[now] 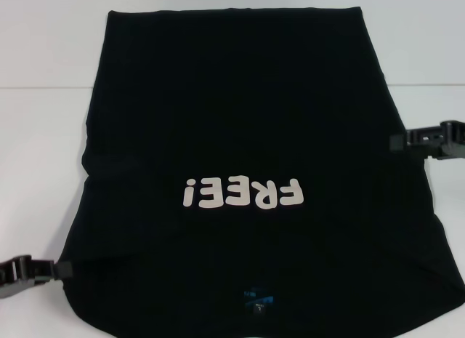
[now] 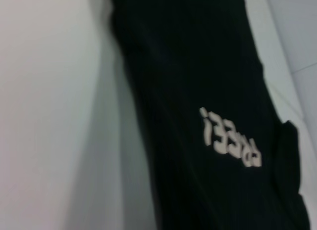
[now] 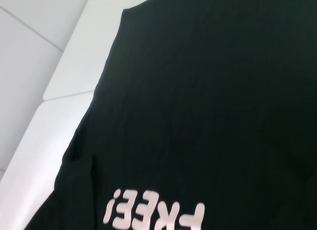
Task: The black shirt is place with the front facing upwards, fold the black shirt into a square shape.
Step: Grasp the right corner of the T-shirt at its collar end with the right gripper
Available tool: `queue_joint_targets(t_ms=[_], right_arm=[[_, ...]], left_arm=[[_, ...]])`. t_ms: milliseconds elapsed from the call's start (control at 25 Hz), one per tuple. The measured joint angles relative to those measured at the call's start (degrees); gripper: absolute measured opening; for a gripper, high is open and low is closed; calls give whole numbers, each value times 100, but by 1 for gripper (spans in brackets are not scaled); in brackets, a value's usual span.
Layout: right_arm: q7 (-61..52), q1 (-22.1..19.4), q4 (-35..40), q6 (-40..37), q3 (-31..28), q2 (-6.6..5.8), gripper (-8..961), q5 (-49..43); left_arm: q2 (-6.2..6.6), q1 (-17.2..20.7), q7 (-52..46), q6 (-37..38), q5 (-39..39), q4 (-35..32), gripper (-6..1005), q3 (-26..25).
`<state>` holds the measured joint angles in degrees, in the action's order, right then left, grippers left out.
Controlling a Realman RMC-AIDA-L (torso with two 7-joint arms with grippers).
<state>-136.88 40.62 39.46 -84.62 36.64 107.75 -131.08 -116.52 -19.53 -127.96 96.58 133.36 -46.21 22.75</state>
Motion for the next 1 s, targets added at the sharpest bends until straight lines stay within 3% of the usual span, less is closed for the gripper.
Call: queue_joint_targets(t_ms=[200,360,560,680,1000], right_arm=[[174,-157,16,-404,-27,-131,747,-43],[40,-386,227,-1028,-16,-239,746,-111],[-433,-607,444,-1339,-50,-307,745,-844],[-487,-638,429,-1320,-47,-266,744,-1266],[-379,-637,440,-1176,39,20,742,-1738]], left_arm=[[171,-131,157,171,-335,309,-2,-15],[217,-237,163,145,-408,437,-2,-14],[238,-356,76,-195,-371,532,-1,-14],[271,-427,64,-371,-349,658,-1,-10],[296,-529,61,-523,-346,765,-1,-17]])
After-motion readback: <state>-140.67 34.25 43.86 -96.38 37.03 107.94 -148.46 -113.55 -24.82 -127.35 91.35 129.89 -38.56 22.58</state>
